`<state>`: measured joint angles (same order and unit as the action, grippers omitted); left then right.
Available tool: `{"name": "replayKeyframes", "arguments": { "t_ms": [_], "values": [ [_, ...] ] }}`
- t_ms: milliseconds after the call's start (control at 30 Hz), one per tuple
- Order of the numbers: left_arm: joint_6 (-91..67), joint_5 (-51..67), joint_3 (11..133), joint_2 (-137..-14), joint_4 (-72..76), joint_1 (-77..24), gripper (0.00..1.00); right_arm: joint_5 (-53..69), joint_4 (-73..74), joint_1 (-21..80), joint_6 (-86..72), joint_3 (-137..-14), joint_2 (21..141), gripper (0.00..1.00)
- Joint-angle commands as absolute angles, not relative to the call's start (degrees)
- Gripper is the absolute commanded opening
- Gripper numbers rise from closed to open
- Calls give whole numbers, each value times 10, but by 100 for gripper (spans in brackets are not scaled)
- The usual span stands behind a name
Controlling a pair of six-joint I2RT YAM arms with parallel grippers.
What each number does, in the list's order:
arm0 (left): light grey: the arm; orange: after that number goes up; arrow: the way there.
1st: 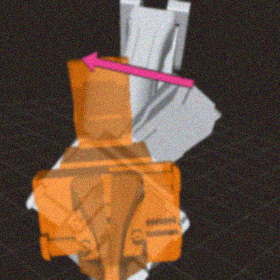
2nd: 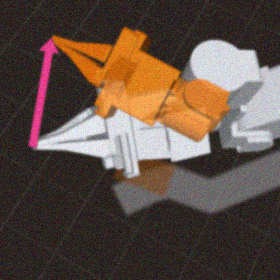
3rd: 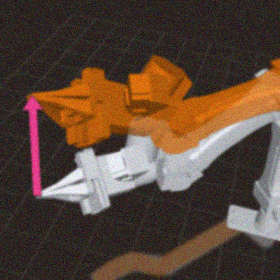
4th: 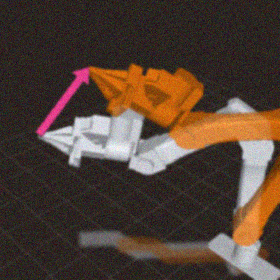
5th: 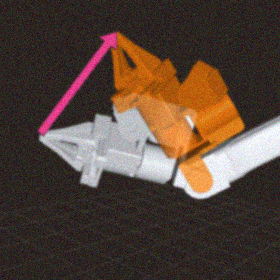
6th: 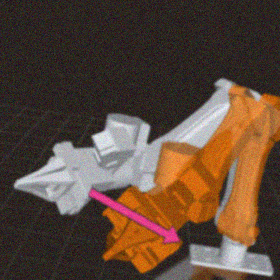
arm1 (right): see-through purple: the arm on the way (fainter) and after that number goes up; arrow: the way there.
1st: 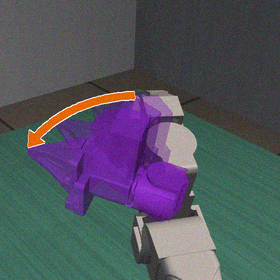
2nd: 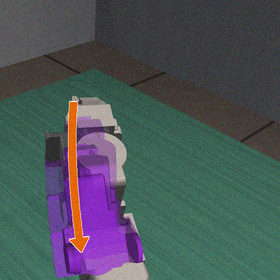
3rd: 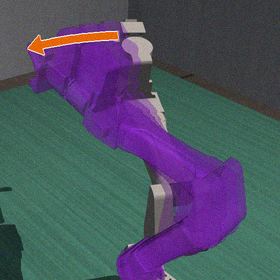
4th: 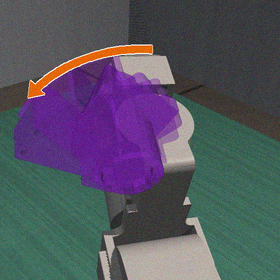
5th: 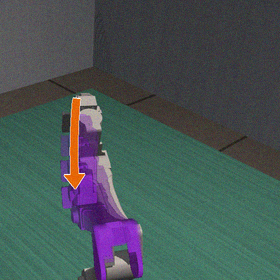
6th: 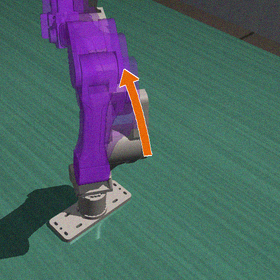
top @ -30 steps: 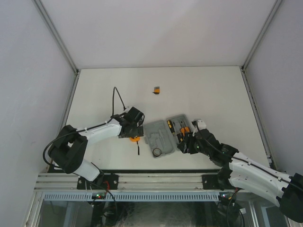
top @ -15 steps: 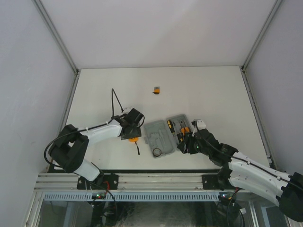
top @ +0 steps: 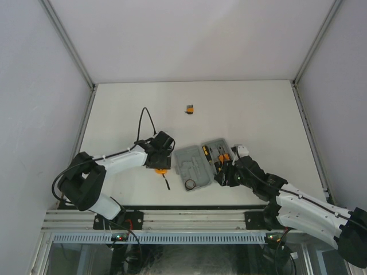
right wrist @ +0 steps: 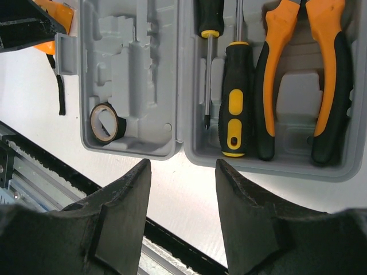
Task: Sort the tools into containers
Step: Pick up the engineering item from the center of the board.
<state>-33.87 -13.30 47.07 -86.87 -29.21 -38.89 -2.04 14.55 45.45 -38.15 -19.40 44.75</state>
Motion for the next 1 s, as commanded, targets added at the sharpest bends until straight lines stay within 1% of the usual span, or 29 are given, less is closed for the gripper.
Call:
{"name": "replayKeyframes", "arguments": {
  "t_ms": [0,33,133,200,333,400,800,967],
  "values": [
    [-298,-130,502,-822,-312,-394,32,-15,117,453,-379,-199,448,48],
    [-296,-134,505,-814,-315,-395,30,-15,119,453,-379,-200,446,48],
    [-281,-153,509,-782,-317,-404,29,-19,123,453,-384,-200,439,48],
    [-268,-160,512,-762,-316,-407,24,-21,126,453,-386,-200,434,48],
    [-249,-153,531,-742,-315,-411,7,-25,128,453,-389,-200,428,48],
    [-238,-149,541,-738,-311,-416,1,-25,128,453,-389,-200,424,48],
    [-138,-73,583,-737,-283,-461,0,-40,154,453,-395,-199,392,48],
    [-135,-46,601,-749,-283,-480,0,-52,164,453,-403,-199,377,48]
  ]
}}
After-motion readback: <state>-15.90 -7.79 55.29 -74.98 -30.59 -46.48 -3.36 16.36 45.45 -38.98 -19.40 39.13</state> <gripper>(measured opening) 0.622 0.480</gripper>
